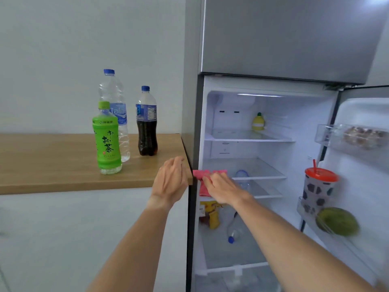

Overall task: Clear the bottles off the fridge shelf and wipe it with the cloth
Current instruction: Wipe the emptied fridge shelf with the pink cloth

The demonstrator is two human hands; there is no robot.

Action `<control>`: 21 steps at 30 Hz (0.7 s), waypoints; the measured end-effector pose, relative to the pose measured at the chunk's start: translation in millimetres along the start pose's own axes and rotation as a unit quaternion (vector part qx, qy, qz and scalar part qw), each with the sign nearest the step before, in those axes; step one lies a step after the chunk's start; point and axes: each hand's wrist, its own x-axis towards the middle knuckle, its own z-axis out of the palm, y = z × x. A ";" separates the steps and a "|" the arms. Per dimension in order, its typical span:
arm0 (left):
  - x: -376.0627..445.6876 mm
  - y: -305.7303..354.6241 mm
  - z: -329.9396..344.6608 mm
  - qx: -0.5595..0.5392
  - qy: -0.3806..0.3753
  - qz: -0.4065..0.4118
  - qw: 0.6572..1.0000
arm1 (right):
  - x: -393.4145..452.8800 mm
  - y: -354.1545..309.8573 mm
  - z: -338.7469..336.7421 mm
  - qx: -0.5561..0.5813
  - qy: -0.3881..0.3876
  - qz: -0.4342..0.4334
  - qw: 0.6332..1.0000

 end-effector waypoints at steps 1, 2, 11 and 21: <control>4.1 7.3 8.9 -0.013 -0.013 0.009 1.000 | -0.5 13.8 -2.5 -0.009 0.003 0.011 1.000; 7.9 14.5 18.2 -0.029 -0.029 0.018 0.999 | -0.4 27.8 -5.0 -0.007 0.001 0.026 1.000; 52.4 62.1 147.8 -0.091 -0.146 0.026 0.985 | 42.4 169.0 -3.0 -0.054 0.012 0.139 0.989; 165.5 1.5 306.0 0.159 -0.275 -0.137 0.938 | 179.2 332.0 27.1 0.000 0.044 0.289 0.956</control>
